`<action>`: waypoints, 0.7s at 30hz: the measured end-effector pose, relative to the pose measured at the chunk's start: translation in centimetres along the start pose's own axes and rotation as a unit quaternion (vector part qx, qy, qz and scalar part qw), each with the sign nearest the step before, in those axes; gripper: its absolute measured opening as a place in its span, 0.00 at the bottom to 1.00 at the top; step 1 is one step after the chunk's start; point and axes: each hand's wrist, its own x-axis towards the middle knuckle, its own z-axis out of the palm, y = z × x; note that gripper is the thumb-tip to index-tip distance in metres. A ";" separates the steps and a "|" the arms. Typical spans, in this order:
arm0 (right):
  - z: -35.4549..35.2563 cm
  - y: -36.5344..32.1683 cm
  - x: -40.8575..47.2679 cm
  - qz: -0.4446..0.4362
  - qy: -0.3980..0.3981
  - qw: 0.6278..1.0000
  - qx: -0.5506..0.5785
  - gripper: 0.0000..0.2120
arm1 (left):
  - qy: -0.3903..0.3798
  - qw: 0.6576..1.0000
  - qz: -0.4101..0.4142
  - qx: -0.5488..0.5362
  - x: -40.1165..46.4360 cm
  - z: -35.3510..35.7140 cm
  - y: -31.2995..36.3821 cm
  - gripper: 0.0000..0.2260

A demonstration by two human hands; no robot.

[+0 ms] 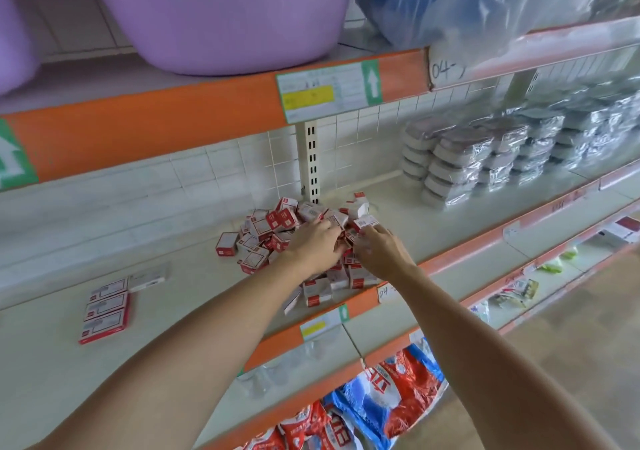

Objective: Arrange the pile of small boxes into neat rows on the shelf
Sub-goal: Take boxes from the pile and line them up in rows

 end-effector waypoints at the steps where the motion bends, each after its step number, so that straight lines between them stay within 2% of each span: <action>1: 0.3 0.4 0.1 -0.002 0.003 1.000 0.005 0.16 | -0.004 1.000 -0.007 -0.001 0.1 0.2 0.1 0.20; 7: 1.6 1.4 0.8 0.002 0.014 1.000 0.009 0.19 | -0.032 0.998 -0.052 -0.007 0.5 1.4 1.1 0.34; 11: 1.9 1.7 0.8 -0.008 0.032 0.999 0.013 0.17 | -0.037 0.995 -0.067 -0.059 1.1 2.1 1.5 0.32; 15: 1.7 1.3 0.5 -0.010 0.045 0.999 0.017 0.20 | -0.024 0.995 -0.053 -0.084 1.0 2.1 1.7 0.29; 21: 1.4 0.4 -0.2 0.000 0.065 0.998 0.017 0.20 | -0.011 0.989 -0.074 -0.129 -0.1 1.6 2.3 0.26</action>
